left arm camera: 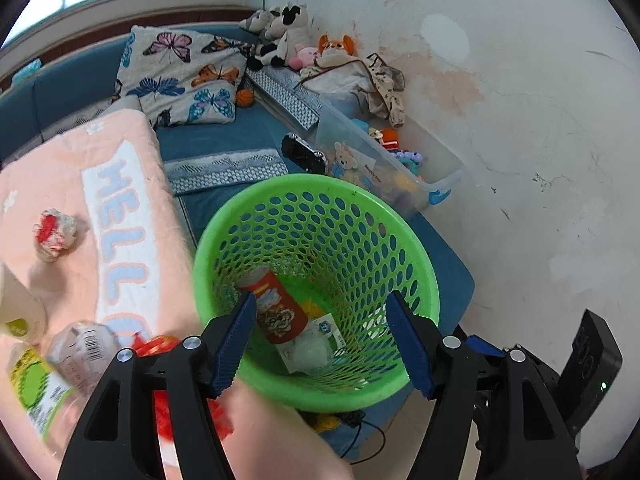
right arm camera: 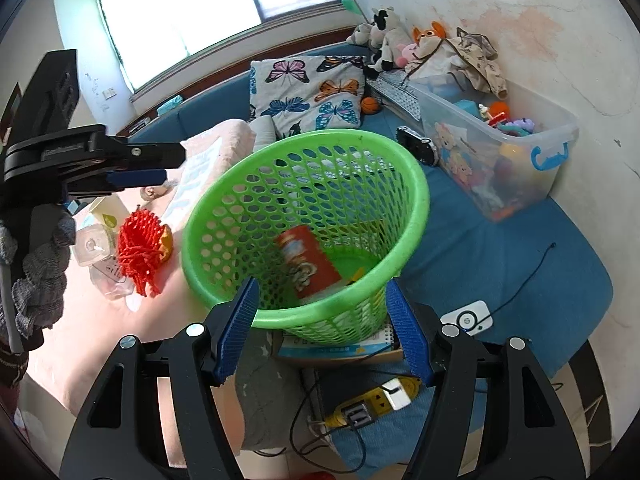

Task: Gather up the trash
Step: 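Lower the left tool to the yellow-labelled juice bottle and grasp it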

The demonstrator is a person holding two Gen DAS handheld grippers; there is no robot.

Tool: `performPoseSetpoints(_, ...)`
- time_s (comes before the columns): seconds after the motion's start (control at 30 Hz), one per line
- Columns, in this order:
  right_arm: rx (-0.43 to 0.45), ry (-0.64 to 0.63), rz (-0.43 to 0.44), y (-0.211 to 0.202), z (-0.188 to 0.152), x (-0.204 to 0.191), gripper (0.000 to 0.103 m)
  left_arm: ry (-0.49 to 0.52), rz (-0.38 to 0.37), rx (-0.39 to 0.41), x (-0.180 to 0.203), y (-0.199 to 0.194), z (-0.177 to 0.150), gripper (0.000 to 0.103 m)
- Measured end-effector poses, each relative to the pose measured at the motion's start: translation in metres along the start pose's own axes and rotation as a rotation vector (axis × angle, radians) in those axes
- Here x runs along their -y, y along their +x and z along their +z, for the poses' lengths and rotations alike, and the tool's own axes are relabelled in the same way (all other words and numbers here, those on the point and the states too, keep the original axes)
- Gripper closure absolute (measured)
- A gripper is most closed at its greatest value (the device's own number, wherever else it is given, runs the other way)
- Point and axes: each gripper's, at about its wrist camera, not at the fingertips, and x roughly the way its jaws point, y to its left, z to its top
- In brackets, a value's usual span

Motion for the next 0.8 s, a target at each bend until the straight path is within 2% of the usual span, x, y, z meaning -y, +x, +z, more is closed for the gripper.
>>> performPoseSetpoints(0.23,-0.007,-0.055,0.044,0.003,0.000,-0.030,0.037,-0.029,0.043,0.052,-0.020,-0.043,-0.019,0.038)
performPoseSetpoints(0.43,-0.002,-0.108,0.085,0.004,0.002,-0.059,0.037,-0.090,0.134,0.106,-0.052,-0.085,-0.033,0.038)
performPoseSetpoints(0.57,-0.001,-0.137,0.113,0.006,0.003,-0.077,0.037,-0.191,0.227,0.117,-0.088,-0.108,-0.037,0.038)
performPoseSetpoints(0.7,0.001,-0.153,0.143,0.007,0.003,-0.090,0.037,-0.295,0.308,0.098,-0.118,-0.116,-0.038,0.029)
performPoseSetpoints(0.8,0.000,-0.165,0.164,0.008,0.003,-0.098,0.037,-0.377,0.347,0.070,-0.138,-0.115,-0.039,0.028)
